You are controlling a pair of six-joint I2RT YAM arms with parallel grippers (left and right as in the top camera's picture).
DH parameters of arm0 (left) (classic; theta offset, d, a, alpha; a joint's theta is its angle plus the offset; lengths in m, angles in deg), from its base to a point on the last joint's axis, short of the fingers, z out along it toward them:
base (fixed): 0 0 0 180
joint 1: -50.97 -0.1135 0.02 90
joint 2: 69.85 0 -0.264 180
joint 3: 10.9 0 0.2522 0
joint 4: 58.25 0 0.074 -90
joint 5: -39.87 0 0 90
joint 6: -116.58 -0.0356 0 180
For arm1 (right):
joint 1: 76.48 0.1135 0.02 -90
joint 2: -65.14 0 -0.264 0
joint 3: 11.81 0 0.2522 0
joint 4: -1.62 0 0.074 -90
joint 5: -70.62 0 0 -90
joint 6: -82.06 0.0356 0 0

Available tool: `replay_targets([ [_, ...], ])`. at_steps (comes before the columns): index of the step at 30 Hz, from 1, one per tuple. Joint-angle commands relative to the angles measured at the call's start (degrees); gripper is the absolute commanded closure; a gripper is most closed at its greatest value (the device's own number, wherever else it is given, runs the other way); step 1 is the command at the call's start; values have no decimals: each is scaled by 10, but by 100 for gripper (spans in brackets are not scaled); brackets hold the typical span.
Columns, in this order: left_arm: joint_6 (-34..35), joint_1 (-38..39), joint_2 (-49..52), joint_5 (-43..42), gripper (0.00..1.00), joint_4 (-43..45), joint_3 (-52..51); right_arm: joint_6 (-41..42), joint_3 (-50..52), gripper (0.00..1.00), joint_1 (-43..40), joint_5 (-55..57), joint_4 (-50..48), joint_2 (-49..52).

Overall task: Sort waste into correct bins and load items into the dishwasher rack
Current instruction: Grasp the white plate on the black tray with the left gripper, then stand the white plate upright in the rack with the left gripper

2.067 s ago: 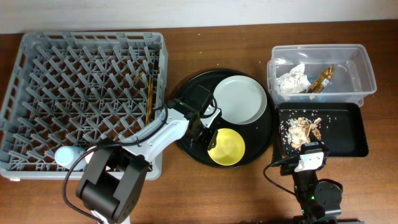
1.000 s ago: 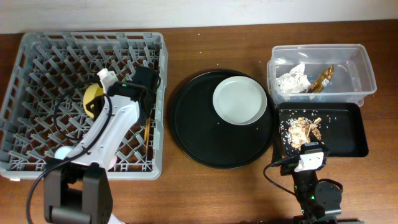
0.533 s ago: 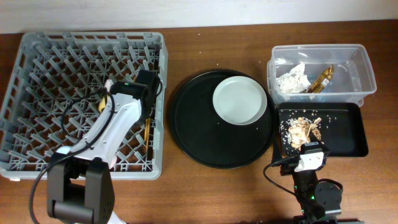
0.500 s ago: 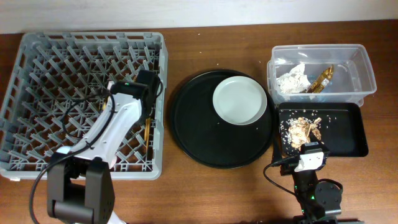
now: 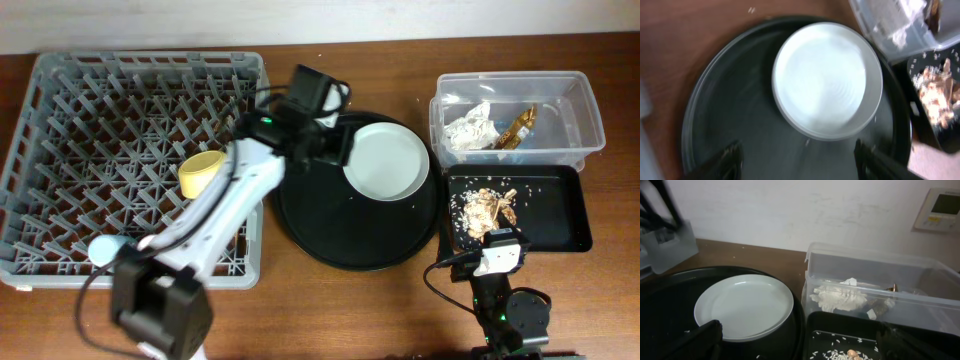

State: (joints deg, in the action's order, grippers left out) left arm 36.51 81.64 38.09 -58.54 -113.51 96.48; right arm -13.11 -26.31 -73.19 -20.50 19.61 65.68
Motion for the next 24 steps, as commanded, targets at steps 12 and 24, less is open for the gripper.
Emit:
replay_targets([
  [12, 115, 6, 199, -43, 100, -10, 19, -4, 4, 2, -3, -3, 1, -3],
  [24, 15, -192, -91, 454, 100, -367, 240, -4, 4, 1, -3, -3, 1, -3],
])
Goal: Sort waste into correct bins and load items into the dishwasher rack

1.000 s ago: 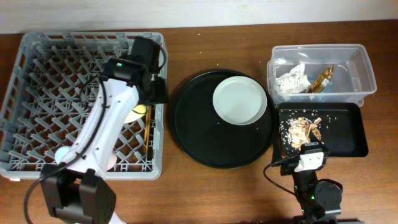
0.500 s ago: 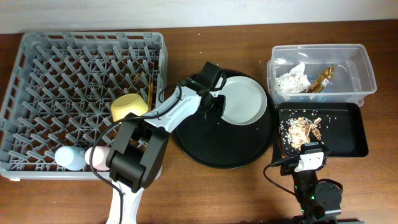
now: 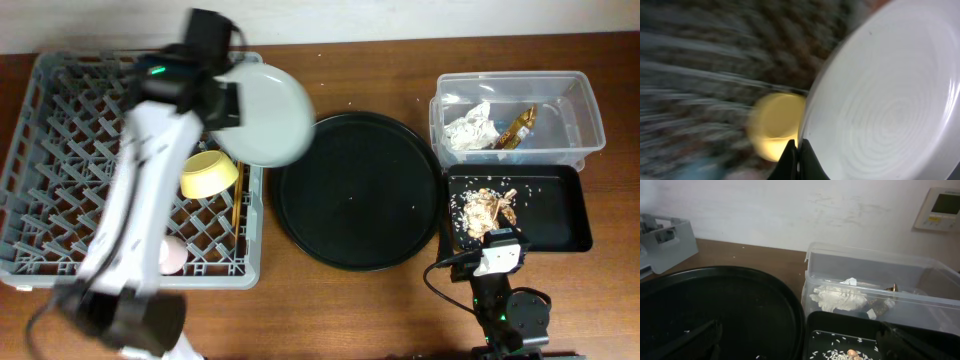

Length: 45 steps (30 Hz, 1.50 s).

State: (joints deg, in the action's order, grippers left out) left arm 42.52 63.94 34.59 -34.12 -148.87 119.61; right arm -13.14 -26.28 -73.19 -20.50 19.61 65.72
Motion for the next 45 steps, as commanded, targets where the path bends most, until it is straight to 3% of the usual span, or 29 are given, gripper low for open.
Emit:
replay_targets([
  [1, -61, -17, -69, 281, 100, -20, 9, -4, 4, 1, -3, -3, 1, -4],
  [4, -71, -17, -66, 450, 100, -29, 1, -4, 4, 2, -3, -3, 1, -4],
  [8, -71, -29, -29, 512, 100, 15, -51, -4, 4, 1, -3, -3, 1, -4],
  [17, -71, -43, 51, 514, 100, 115, -140, -4, 4, 1, -3, -3, 1, -4],
  [22, -71, -44, 89, 572, 100, 139, -162, -4, 4, 2, -3, -3, 1, -4],
  [24, -71, -44, 91, 535, 100, 139, -162, -4, 4, 2, -3, -3, 1, -4],
  [25, -71, -44, 90, 498, 80, 138, -162, -4, 4, 2, -3, -3, 1, -4],
  [26, -70, -43, 88, 460, 48, 131, -162, -4, 4, 2, -3, -3, 1, -4],
  [28, -64, -41, 64, 340, 28, 106, -157, -4, 4, 2, -3, -3, 1, -4],
  [30, -64, -41, -8, 152, 22, 82, -147, -4, 4, 2, -3, -3, 1, -4],
  [31, -64, -41, -47, 87, 1, 75, -147, -4, 4, 1, -3, -3, 1, -4],
  [35, -62, -40, -225, -125, 1, 34, -148, -4, 4, 1, -3, -3, 1, -4],
  [37, -62, -40, -285, -189, 1, 34, -148, -4, 4, 2, -3, -3, 1, -4],
  [41, -62, -40, -407, -176, 1, -32, -148, -4, 4, 2, -3, -3, 1, -4],
  [45, -62, -29, -466, -100, 1, 59, -200, -4, 4, 1, -3, -3, 1, -4],
])
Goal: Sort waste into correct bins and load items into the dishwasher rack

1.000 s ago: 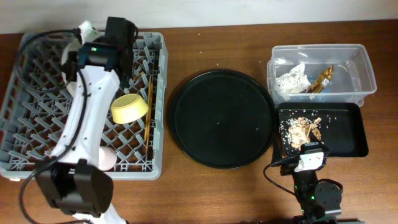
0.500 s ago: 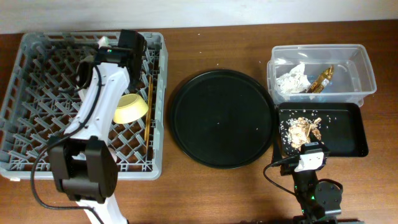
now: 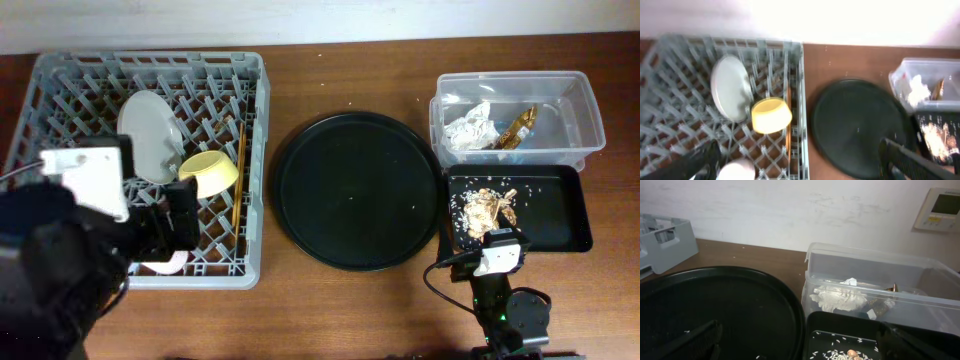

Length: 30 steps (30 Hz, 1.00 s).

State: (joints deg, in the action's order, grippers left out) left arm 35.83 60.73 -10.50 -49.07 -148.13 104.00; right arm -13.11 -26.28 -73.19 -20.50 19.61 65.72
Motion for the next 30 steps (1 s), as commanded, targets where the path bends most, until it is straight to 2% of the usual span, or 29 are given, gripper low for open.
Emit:
replay_targets([
  [1, 5, 3, -38, 69, 1, 111, -99, -4, 4, 2, -3, -3, 1, -4],
  [3, 5, 3, -105, 73, 1, 246, -242, -4, 4, 2, -3, -3, 1, -4],
  [5, 5, 3, -212, 50, 1, 424, -454, -4, 4, 1, -3, -3, 1, -4],
  [6, 5, 3, -254, 44, 1, 477, -526, -4, 4, 2, -3, -3, 1, -4],
  [8, 16, 2, -350, 43, 1, 556, -650, -4, 4, 2, -3, -3, 1, -4],
  [9, 16, -5, -435, 43, 1, 605, -741, -4, 4, 2, -3, -3, 1, -4],
  [12, 18, -24, -536, 41, 1, 661, -857, -4, 4, 2, -3, -3, 1, -4],
  [14, 18, -25, -591, 41, 1, 673, -910, -4, 4, 1, -3, -3, 1, -4],
  [18, 18, -25, -591, 41, 1, 775, -1005, -4, 4, 2, -3, -3, 1, -4],
  [21, 18, -25, -590, 43, 1, 718, -1006, -4, 4, 2, -3, -3, 1, -4],
  [30, 18, -25, -588, 43, 1, 718, -1006, -4, 4, 1, -3, -3, 1, -4],
])
